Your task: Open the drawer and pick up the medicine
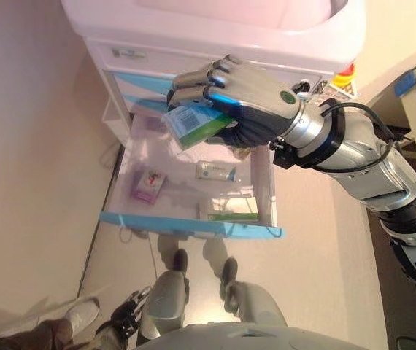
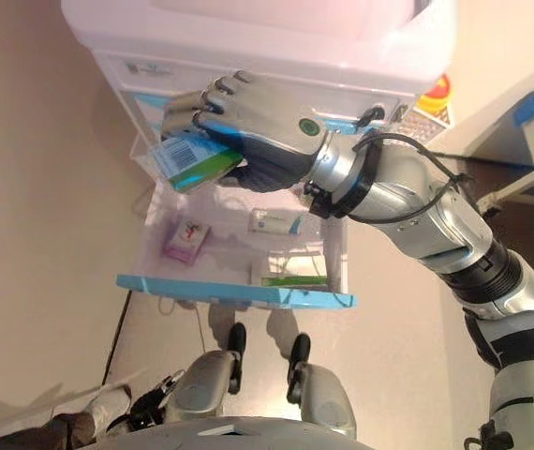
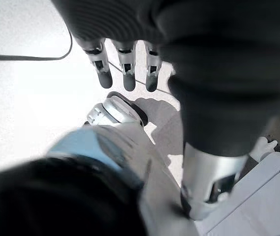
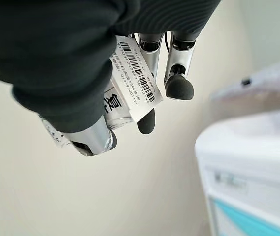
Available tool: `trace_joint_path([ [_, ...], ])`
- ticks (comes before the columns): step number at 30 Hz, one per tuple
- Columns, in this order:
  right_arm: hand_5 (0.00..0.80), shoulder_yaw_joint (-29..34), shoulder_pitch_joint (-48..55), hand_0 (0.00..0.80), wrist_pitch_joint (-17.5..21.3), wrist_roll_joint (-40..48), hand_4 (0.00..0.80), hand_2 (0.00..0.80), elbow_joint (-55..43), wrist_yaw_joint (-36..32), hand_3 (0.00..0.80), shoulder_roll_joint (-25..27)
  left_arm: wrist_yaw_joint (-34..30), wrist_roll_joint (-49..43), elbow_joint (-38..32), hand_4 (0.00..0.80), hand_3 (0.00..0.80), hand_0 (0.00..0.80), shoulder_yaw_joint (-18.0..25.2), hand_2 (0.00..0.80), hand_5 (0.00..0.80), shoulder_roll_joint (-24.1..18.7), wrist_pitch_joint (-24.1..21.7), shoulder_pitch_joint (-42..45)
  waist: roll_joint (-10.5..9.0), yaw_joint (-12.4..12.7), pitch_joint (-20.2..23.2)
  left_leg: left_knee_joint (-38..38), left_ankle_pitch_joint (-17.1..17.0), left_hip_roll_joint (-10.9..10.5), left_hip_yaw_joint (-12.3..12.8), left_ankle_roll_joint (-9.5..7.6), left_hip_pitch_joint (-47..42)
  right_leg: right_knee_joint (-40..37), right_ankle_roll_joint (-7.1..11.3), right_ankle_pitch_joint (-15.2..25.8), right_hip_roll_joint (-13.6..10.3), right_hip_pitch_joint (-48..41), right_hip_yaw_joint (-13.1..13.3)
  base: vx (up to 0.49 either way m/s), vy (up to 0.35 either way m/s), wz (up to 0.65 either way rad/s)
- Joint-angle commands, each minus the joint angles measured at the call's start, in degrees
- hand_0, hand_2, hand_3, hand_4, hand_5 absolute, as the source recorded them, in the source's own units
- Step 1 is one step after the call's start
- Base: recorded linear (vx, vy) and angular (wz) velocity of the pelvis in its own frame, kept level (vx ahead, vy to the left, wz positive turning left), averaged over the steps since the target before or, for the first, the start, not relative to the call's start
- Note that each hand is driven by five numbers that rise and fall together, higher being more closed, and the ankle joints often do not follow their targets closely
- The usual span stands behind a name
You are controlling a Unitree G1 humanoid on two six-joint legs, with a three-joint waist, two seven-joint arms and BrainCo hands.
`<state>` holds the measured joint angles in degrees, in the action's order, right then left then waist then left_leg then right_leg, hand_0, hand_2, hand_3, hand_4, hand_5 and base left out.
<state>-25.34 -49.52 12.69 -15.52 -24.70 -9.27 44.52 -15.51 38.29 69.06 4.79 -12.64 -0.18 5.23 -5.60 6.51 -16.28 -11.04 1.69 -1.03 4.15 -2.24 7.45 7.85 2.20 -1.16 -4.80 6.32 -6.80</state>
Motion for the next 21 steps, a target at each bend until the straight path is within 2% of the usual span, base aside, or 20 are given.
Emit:
trace_joint_path([
  [1,0.800,5.02,-0.70,0.800,-0.90,4.09,0.800,0.800,-4.10,2.94,0.800,0.05,-0.10,-2.03,3.10,0.000,0.000,0.000,-0.30,0.000,0.000,0.08,0.48,4.01,1.32,1.46,3.71,8.44,4.21,-1.48,-1.92,0.10,-6.46,9.49,5.27,-4.78,-1.96,-0.79,-0.03,0.078,0.033,-0.08],
  [7,0.800,7.41,-1.60,0.800,-2.86,3.92,0.800,0.800,-2.01,6.03,0.800,0.47,0.44,-2.37,4.21,0.000,0.000,0.000,0.32,0.000,0.000,-0.11,0.69,4.90,1.02,1.41,5.71,8.83,4.25,-1.44,-1.80,0.05,-7.41,9.62,5.48,-4.47,-2.11,-1.60,-0.28,0.079,0.009,-0.04],
  [13,0.800,8.58,-5.27,0.800,-4.97,-0.49,0.800,0.800,4.21,10.27,0.800,2.49,1.03,-2.70,4.71,0.000,0.000,0.000,1.36,0.000,0.000,-0.70,1.73,5.53,0.40,2.04,6.85,8.64,4.55,-1.77,-2.82,-0.15,-8.19,9.42,5.57,-4.06,-2.22,-2.67,-0.59,0.076,0.000,0.00],
  [21,0.800,4.32,-12.85,0.800,-8.96,-4.38,0.800,0.800,18.04,13.11,0.800,7.17,2.41,-3.51,3.84,0.000,0.000,0.000,2.32,0.000,0.000,-2.19,3.78,5.79,-0.99,3.33,7.39,7.64,4.98,-2.08,-3.83,-0.52,-8.45,8.80,5.71,-3.51,-2.66,-4.08,-1.58,0.064,0.008,0.03],
])
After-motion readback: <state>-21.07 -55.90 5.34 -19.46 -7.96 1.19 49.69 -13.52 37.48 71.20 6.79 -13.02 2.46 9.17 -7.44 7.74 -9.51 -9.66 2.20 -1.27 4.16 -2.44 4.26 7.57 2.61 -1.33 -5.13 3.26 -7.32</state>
